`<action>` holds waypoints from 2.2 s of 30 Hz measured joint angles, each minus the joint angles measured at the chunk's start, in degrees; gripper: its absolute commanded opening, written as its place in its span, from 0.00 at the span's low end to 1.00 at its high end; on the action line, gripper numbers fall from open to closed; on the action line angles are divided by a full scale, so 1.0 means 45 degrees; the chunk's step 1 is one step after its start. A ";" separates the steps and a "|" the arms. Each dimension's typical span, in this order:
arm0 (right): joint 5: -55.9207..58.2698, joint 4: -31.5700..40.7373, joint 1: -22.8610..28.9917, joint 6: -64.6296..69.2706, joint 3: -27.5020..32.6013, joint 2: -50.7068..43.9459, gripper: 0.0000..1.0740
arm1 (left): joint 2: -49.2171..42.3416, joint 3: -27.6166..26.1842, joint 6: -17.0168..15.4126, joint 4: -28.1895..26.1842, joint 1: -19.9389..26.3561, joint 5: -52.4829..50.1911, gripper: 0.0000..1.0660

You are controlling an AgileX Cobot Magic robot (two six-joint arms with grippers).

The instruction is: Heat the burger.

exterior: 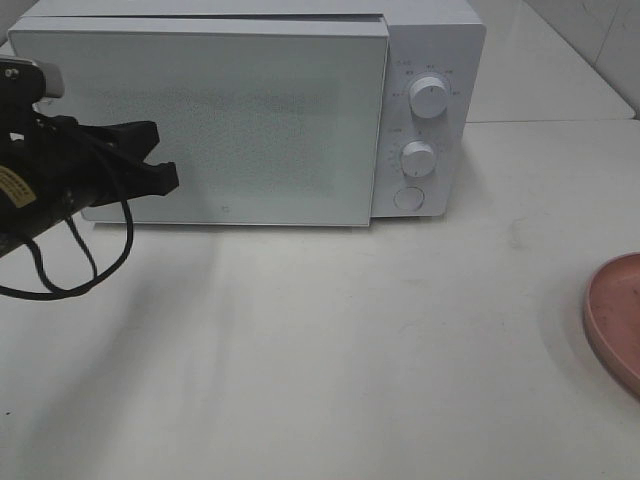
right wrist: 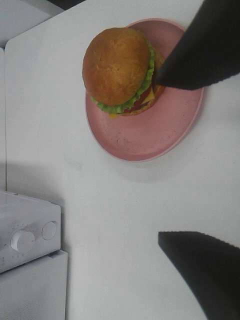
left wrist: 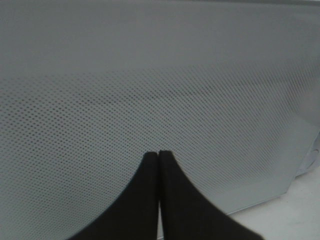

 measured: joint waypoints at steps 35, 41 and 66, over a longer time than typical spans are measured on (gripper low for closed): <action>0.0000 0.0000 0.0000 0.0000 0.0000 0.0000 0.70 | 0.2890 -0.5819 0.4405 -0.5004 -0.2674 0.4405 0.00; 0.0000 0.0000 0.0000 0.0000 0.0000 0.0000 0.70 | 0.2890 -0.5946 0.4584 -0.5233 -0.2725 0.4940 0.00; 0.0000 0.0000 0.0000 0.0000 0.0000 0.0000 0.70 | -0.1630 -0.3603 0.4762 -0.5093 -0.3272 1.1485 0.93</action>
